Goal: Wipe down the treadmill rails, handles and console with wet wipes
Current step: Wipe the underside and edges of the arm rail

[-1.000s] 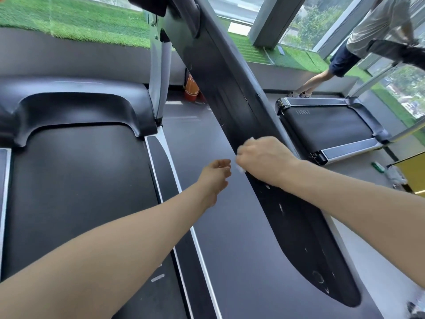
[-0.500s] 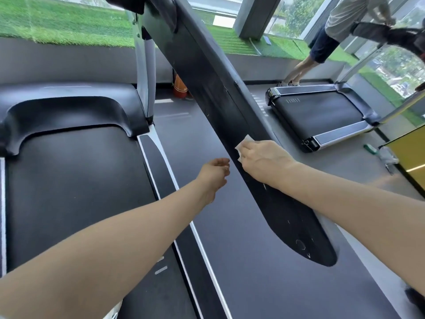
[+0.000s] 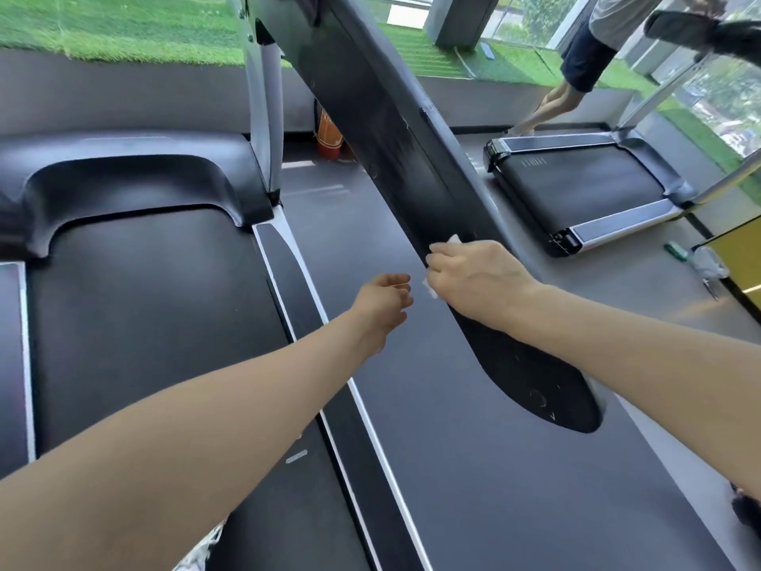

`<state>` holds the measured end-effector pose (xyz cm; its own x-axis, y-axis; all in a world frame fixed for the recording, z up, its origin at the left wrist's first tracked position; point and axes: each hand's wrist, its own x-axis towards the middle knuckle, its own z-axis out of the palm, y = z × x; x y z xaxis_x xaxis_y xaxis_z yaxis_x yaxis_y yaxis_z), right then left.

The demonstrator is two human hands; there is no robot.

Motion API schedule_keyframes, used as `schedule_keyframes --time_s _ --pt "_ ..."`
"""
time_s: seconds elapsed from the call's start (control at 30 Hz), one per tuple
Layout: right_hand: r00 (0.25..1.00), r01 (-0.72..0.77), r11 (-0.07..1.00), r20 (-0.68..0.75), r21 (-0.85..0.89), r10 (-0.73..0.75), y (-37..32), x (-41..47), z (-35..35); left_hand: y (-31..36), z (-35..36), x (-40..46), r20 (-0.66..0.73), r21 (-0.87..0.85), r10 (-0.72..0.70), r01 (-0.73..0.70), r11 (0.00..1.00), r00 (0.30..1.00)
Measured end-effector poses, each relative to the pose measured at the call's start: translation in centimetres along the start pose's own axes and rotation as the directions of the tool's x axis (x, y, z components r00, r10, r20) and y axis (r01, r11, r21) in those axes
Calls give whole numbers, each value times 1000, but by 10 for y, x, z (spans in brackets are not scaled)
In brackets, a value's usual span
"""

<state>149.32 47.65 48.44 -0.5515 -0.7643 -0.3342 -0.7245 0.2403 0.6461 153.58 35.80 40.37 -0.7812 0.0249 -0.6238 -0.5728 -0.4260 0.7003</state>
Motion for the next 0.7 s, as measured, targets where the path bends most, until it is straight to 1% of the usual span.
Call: schedule_keyframes --time_s 0.03,0.1,0.17,0.23,0.3,0.43,0.5,0.6,0.7 --pt "1000 -5 1000 -1 -8 5 1 14 0 0 -2 3 0 -5 -7 7 1000 1000" --pt "999 3 1000 -51 -20 -4 6 37 -6 2 -5 9 -1 -5 -16 16 1000 1000" --pt "999 -23 998 -32 -61 21 12 53 -1 5 -7 12 -7 2 -19 19 1000 1000" --pt "989 27 987 145 -158 -4 15 54 3 8 -7 15 -15 16 -23 23 1000 1000" --pt "970 98 971 240 -220 -43 7 41 2 9 -5 15 -27 37 -26 27 999 999" --pt "928 150 972 366 -182 -75 -16 4 9 2 9 7 -47 82 -17 21 996 999" --pt "924 155 977 372 -146 -91 -23 -13 5 -3 15 0 -53 97 -9 14 995 999" --pt "932 99 994 355 -56 -73 -30 -35 1 -15 25 -13 -64 108 3 4 994 998" --pt "938 77 997 340 -6 -71 -38 -57 0 -29 34 -28 -72 125 18 -9 992 997"
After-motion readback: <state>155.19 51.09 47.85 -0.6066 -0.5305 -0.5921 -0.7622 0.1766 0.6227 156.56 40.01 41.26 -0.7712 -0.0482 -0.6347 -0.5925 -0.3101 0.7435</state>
